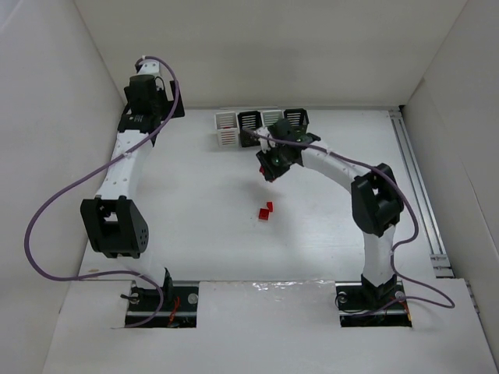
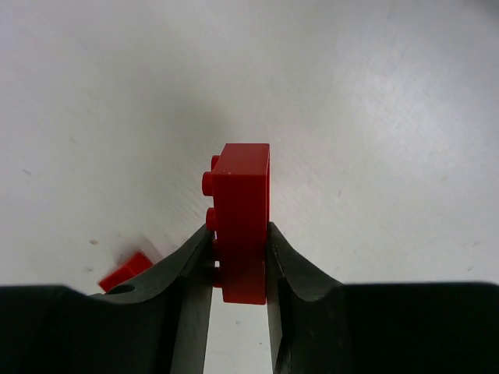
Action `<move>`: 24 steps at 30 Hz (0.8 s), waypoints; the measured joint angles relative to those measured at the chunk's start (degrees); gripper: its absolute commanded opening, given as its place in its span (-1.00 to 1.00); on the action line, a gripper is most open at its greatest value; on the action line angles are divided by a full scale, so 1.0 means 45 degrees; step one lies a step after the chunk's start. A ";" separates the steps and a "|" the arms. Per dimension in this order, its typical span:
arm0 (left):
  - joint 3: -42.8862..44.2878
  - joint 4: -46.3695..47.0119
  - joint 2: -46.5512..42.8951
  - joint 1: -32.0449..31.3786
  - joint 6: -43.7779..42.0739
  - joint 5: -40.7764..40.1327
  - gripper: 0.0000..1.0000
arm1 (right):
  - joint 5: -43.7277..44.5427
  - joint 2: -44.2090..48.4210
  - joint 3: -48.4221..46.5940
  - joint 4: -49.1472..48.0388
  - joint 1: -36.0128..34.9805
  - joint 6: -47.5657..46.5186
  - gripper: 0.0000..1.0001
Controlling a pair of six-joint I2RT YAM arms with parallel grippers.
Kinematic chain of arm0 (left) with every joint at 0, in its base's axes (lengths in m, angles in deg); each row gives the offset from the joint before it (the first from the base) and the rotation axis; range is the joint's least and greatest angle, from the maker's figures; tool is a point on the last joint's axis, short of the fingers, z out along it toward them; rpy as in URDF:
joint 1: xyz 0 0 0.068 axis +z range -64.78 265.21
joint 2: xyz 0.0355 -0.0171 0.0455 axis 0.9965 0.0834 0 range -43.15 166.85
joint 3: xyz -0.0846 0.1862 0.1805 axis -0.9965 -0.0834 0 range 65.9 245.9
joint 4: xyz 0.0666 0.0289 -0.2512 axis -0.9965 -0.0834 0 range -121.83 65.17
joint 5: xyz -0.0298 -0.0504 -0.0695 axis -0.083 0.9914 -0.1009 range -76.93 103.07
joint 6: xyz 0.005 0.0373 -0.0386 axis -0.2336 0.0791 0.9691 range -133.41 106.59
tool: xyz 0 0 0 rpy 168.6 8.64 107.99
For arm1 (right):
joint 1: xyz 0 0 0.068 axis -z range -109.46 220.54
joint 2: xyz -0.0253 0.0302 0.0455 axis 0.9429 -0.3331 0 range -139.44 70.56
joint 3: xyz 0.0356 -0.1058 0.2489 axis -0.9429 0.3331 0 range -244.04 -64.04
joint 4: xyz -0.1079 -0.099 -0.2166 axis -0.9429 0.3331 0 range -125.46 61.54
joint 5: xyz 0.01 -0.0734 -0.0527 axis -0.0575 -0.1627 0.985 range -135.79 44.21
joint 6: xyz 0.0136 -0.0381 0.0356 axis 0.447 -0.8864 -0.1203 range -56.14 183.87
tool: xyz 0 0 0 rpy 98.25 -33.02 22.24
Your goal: Sort the legos into containers by color
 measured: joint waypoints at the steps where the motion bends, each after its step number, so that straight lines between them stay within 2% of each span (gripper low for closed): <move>1: -0.0049 0.0087 0.0000 0.0000 -0.0029 -0.0029 1.00 | -0.0238 0.0034 -0.0486 -0.0102 0.0097 -0.0039 -0.56; 8: -0.0486 0.0238 -0.0053 0.0000 -0.0126 -0.0151 1.00 | -0.1914 -0.0010 -0.4265 -0.2438 0.0981 0.0029 -0.53; 15: -0.1350 0.0253 -0.0457 0.0000 -0.0180 -0.0398 1.00 | -0.2603 -0.2803 -0.9122 -0.4838 0.0860 0.0996 -0.51; 24: -0.2035 0.0369 -0.1078 0.0000 -0.0466 -0.0947 1.00 | -0.2565 -0.5537 -0.9374 -0.7179 0.0495 0.2327 -0.43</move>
